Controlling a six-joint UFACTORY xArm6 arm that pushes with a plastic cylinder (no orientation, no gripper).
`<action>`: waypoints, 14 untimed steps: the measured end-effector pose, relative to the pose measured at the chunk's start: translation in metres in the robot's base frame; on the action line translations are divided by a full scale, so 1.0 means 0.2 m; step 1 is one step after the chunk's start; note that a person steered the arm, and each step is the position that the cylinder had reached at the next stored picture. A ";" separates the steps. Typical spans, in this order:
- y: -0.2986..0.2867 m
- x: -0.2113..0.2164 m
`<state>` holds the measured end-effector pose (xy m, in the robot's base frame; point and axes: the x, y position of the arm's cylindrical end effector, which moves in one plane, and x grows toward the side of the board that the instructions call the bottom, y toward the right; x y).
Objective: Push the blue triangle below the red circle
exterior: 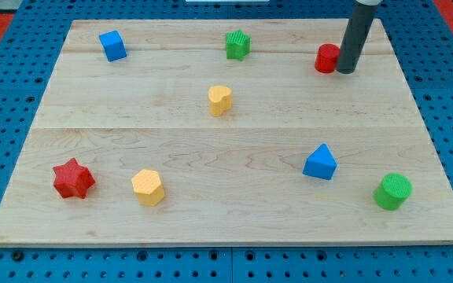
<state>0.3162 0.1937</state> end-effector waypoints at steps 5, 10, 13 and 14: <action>-0.03 1.01; -0.29 1.06; -0.58 1.04; -0.42 0.95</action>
<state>0.5054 0.1091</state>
